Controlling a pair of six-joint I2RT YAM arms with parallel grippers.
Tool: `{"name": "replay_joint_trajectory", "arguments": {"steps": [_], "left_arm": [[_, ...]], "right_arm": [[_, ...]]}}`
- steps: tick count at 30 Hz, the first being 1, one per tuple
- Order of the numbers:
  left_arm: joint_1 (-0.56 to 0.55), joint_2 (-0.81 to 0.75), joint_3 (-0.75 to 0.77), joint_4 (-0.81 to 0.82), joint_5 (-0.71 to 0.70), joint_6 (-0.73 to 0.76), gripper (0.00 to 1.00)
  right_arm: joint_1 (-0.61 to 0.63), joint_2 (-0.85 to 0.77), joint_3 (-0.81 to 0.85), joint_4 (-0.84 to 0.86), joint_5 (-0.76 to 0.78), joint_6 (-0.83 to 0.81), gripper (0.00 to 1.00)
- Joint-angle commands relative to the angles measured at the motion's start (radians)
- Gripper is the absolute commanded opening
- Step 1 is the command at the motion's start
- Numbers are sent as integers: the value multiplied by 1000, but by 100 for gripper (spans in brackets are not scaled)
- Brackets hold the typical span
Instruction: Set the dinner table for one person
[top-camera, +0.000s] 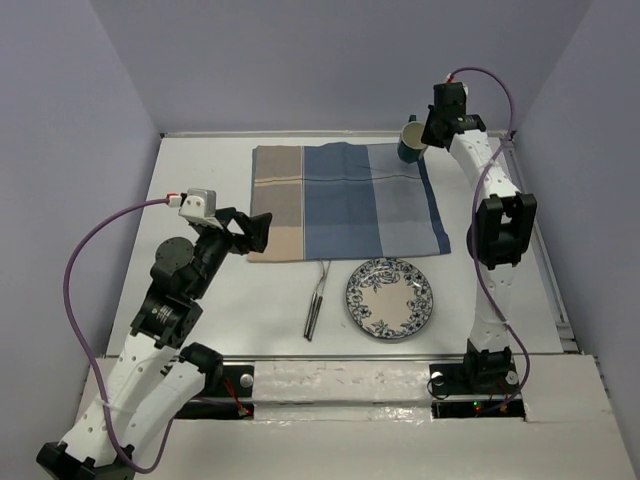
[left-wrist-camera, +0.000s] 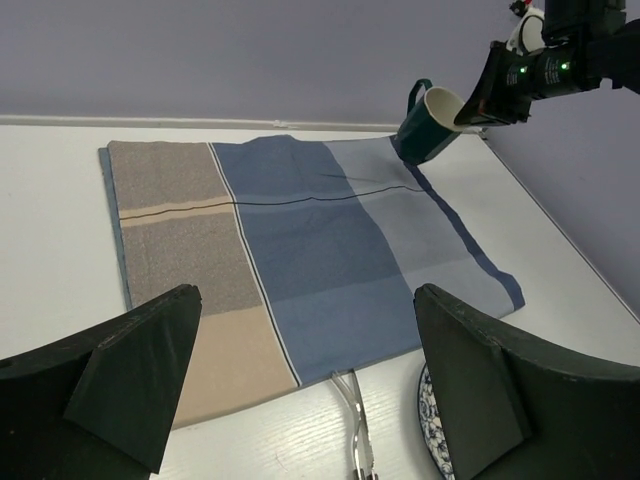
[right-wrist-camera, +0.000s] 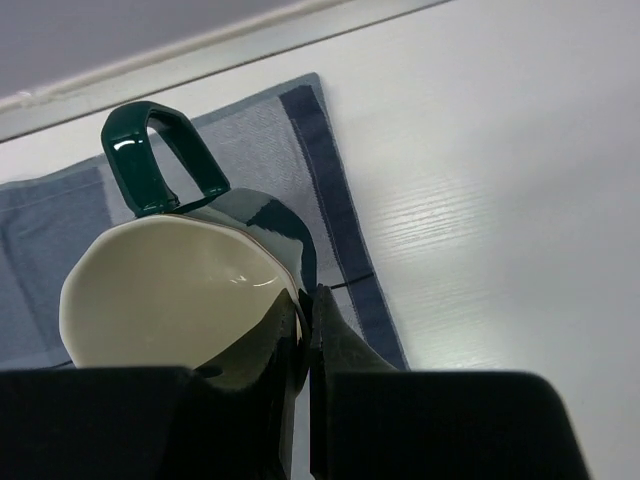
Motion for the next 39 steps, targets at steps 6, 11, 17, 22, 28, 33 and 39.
{"name": "replay_joint_trajectory", "arguments": {"steps": [6,11,17,22,28,33,39], "left_arm": [[-7,22,9,13,-32,29,99],[4,35,11,12,-34,29,99],[27,52,11,13,-26,26,99],[45,59,9,15,-22,23,99],[63,64,9,15,-28,24,99],[82,65,11,15,-25,24,99],[102,78,9,21,4,14,99]], "right_arm": [[-21,56,134,44,-65,26,0],[-30,94,124,48,-75,27,0],[-50,137,131,50,-92,40,0],[-59,155,141,50,-82,32,6],[-59,142,143,50,-85,21,49],[-59,-2,93,50,-157,17,60],[-5,-364,-387,214,-295,53,61]]}}
